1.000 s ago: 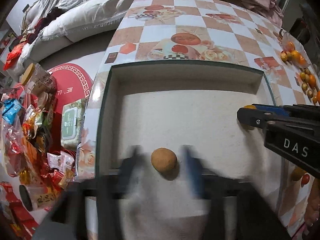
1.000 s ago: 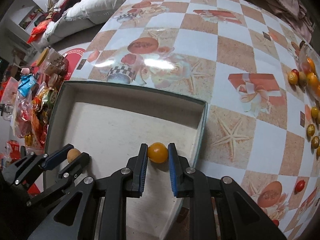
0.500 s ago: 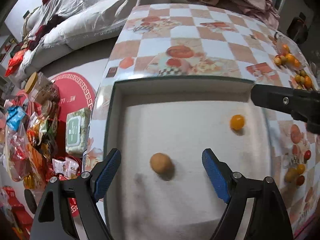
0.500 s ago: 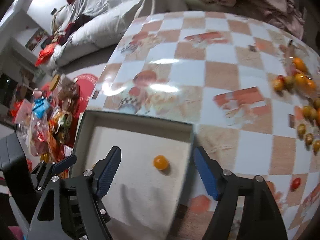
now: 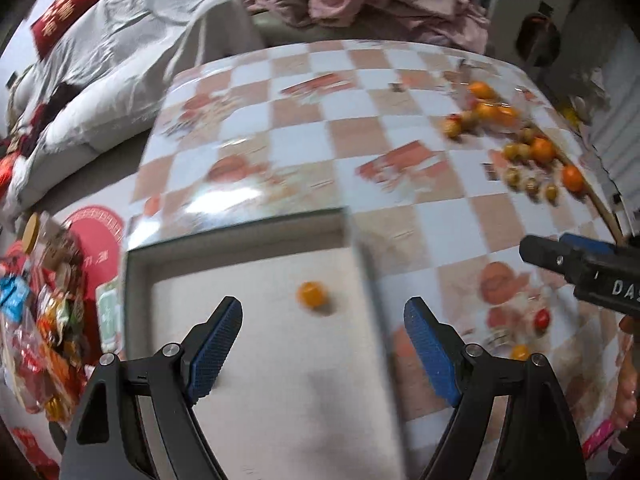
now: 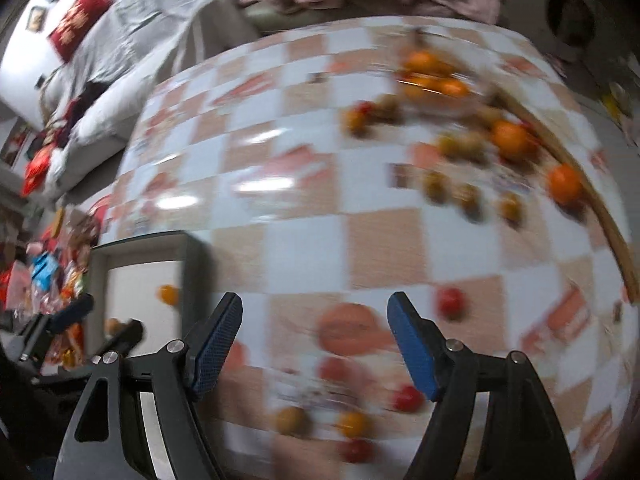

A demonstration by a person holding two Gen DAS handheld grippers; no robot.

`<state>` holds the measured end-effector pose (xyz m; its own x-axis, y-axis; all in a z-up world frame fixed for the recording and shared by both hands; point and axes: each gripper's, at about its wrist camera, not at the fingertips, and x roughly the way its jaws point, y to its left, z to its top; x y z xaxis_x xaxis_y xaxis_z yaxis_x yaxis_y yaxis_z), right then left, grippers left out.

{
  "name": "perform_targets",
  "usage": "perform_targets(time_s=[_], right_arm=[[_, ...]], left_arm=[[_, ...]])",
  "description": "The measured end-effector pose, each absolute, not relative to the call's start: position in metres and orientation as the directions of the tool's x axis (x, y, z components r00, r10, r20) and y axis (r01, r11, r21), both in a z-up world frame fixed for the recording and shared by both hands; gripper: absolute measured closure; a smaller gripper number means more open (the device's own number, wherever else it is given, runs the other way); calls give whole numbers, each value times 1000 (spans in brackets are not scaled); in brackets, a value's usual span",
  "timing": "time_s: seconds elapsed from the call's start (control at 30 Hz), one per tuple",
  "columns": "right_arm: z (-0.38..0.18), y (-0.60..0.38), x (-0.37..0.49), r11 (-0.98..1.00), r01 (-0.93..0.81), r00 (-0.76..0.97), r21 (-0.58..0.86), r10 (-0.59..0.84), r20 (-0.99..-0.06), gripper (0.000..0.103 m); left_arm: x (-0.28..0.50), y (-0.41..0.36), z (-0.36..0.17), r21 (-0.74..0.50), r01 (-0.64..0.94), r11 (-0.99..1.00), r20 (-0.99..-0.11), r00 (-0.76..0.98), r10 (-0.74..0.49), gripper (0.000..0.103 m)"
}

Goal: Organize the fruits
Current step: 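Return both tools to the table and grasp a brown tomato with the right tool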

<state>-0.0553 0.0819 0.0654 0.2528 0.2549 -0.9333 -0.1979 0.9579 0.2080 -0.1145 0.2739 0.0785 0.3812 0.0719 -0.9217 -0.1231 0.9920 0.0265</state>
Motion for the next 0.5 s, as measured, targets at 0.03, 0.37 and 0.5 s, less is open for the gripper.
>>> perform_targets(time_s=[0.03, 0.37, 0.5], right_arm=[[64, 71, -54, 963, -179, 254, 201, 243, -936, 25], [40, -21, -31, 990, -36, 262, 138, 142, -955, 25], [32, -37, -17, 991, -35, 268, 128, 133, -954, 25]], left_arm=[[-110, 266, 79, 21, -112, 994, -922, 381, 63, 19], [-48, 186, 63, -8, -15, 1000, -927, 374, -2, 19], [-26, 164, 51, -7, 16, 1000, -928, 371, -13, 19]])
